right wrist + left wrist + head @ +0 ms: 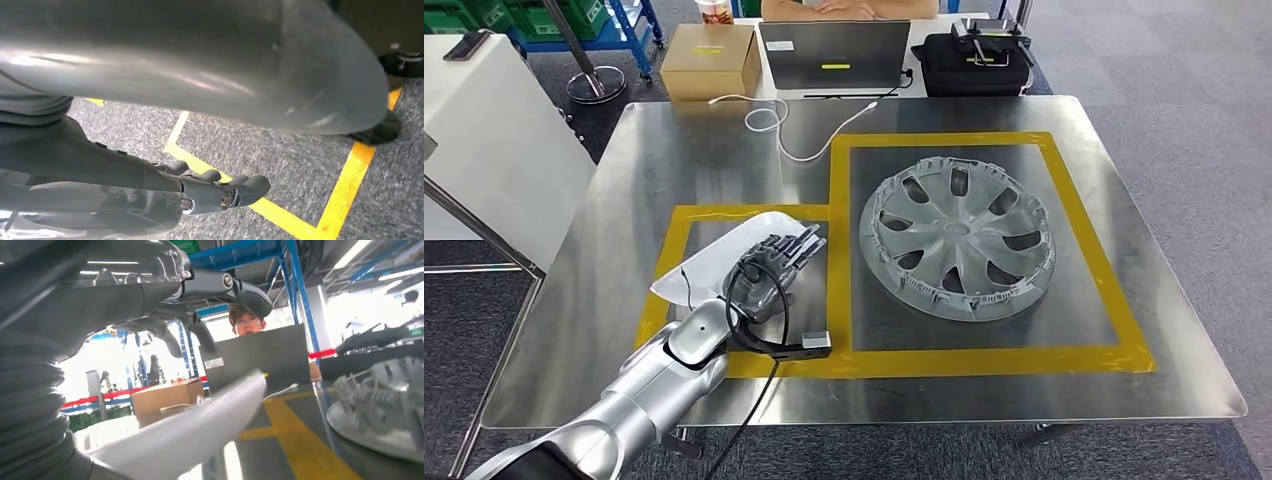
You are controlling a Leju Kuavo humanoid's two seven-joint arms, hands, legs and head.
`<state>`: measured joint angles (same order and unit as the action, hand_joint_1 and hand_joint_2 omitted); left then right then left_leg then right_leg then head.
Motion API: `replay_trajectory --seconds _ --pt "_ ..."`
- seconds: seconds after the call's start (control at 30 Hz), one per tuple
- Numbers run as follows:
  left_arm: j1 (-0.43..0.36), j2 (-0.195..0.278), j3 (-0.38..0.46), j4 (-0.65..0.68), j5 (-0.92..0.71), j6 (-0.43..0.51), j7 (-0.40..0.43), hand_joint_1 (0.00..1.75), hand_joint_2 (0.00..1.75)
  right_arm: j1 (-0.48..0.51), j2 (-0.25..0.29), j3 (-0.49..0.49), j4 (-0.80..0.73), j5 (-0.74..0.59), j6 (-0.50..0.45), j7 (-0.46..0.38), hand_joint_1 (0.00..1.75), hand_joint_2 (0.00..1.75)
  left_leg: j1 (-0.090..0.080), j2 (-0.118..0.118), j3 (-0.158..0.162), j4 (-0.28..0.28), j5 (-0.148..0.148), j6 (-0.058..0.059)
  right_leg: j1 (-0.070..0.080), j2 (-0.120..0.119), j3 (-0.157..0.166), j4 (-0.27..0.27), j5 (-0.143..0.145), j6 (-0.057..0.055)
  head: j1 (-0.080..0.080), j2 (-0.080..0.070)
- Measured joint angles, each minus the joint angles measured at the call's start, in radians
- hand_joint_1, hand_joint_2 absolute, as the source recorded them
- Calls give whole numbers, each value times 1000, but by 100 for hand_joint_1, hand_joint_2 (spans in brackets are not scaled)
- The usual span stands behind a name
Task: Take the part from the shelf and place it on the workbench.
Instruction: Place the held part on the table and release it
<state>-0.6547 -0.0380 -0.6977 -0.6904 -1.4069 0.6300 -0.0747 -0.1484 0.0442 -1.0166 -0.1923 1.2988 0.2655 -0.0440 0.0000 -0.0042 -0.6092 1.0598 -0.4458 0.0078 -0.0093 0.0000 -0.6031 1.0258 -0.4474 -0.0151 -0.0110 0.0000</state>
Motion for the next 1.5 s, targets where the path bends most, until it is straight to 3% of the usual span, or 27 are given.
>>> replay_trajectory --seconds 0.07,0.17,0.23,0.3,0.33,0.37,0.43,0.5,0.53,0.67,0.73,0.8,0.83,0.87,0.9,1.0,1.07,1.17,1.23,1.3,1.33,1.37,1.4,1.43,1.5 --pt "-2 -6 -3 3 5 3 0 0 0 0 2 1 0 0 0 1 0 0 -6 0 13 -30 3 8 0 0 -2 -1 1 10 0 0" --pt "-2 -8 -4 7 22 21 2 0 0 1 1 1 0 -4 -2 2 0 0 -1 -1 18 -47 14 23 -2 0 -4 7 -7 28 1 0" --pt "1 -9 0 1 77 45 -16 0 0 2 0 1 0 -10 -4 1 0 0 3 1 22 -57 21 31 -4 1 -40 87 -57 37 5 0" --pt "17 -10 14 -23 191 58 -71 0 0 5 1 1 0 -19 -7 -2 0 0 2 1 21 -57 22 34 -6 0 -103 216 -116 45 8 0" --pt "33 -10 26 -46 280 56 -120 0 0 8 1 1 0 -24 -9 -6 0 0 2 1 21 -57 21 34 -8 0 -124 258 -127 48 8 0" --pt "53 -11 40 -79 392 49 -184 0 0 13 1 0 0 -31 -12 -10 0 0 2 0 21 -56 20 33 -9 0 -128 265 -118 50 8 0" --pt "105 -13 73 -178 642 14 -327 0 0 21 0 -1 0 -43 -17 -20 0 0 3 -1 22 -51 16 29 -13 0 -82 170 -57 52 8 0" --pt "165 -10 105 -313 868 -49 -450 0 0 28 0 -4 0 -53 -21 -30 0 0 0 -3 21 -43 8 20 -13 1 -19 46 -11 46 9 0" --pt "197 -5 120 -392 962 -85 -504 0 0 31 0 -6 0 -58 -22 -35 0 0 -1 -3 21 -40 5 15 -11 3 -3 12 -4 41 10 0" --pt "318 36 171 -692 1127 -171 -601 0 0 46 3 -13 0 -73 -25 -46 0 0 1 -2 21 -27 -11 -6 -9 5 5 -3 -6 15 9 0" --pt "390 72 195 -861 1154 -191 -603 0 0 52 6 -19 0 -82 -29 -49 0 0 3 -2 -7 43 -60 -17 -11 4 10 -7 -5 1 3 0" --pt "447 107 205 -999 1175 -200 -604 0 0 59 7 -27 0 -92 -33 -52 0 0 4 -2 -67 173 -126 -24 -9 3 11 -6 -8 -6 -1 0" --pt "472 124 207 -1055 1181 -202 -604 0 0 60 7 -32 0 -96 -34 -53 0 0 5 -2 -92 226 -144 -26 -8 2 11 -5 -9 -8 -1 0" --pt "496 138 209 -1102 1184 -202 -604 0 0 61 7 -35 0 -98 -34 -54 0 0 5 -2 -102 246 -142 -26 -7 2 11 -4 -10 -9 -1 0" --pt "515 150 212 -1144 1188 -203 -604 0 0 61 8 -37 0 -99 -34 -54 0 0 5 -2 -93 226 -121 -25 -6 2 12 -3 -12 -9 -1 0" --pt "550 179 214 -1245 1198 -205 -604 0 0 61 13 -44 0 -105 -35 -57 0 0 3 0 4 34 -33 -11 -1 2 16 1 -16 -4 -1 0" --pt "571 197 208 -1298 1198 -204 -604 0 0 61 16 -50 0 -111 -35 -61 0 0 -2 1 35 -30 -19 -2 1 1 18 1 -18 4 0 0" --pt "609 220 193 -1355 1201 -207 -604 0 0 61 18 -60 0 -121 -36 -70 0 0 0 1 41 -44 -10 13 1 1 20 3 -23 21 0 0" --pt "633 227 189 -1371 1209 -217 -604 0 0 61 19 -65 0 -127 -37 -73 0 0 6 4 46 -55 1 24 -1 1 0 57 -67 29 3 0" --pt "656 230 192 -1370 1216 -237 -604 0 0 61 21 -69 0 -130 -36 -73 0 0 6 6 41 -56 6 29 -4 1 -52 177 -139 35 6 0" --pt "665 231 196 -1367 1218 -249 -604 0 0 61 22 -71 0 -131 -36 -74 0 0 6 6 37 -55 7 30 -6 1 -76 234 -162 38 6 0" --pt "672 231 201 -1362 1218 -261 -604 0 0 61 22 -73 0 -131 -36 -73 0 0 5 6 34 -54 9 30 -6 1 -86 263 -169 40 7 0" --pt "677 231 206 -1358 1217 -271 -604 0 0 61 23 -74 0 -132 -35 -73 0 0 6 6 32 -52 10 29 -7 1 -78 256 -155 40 7 0" --pt "680 231 211 -1354 1216 -280 -604 0 0 61 23 -75 0 -132 -35 -73 0 0 6 5 30 -50 11 28 -7 1 -50 209 -126 40 7 0" --pt "682 231 220 -1348 1212 -295 -604 0 0 60 23 -77 0 -131 -35 -73 0 0 4 4 27 -43 11 22 -6 1 24 72 -68 34 7 0"
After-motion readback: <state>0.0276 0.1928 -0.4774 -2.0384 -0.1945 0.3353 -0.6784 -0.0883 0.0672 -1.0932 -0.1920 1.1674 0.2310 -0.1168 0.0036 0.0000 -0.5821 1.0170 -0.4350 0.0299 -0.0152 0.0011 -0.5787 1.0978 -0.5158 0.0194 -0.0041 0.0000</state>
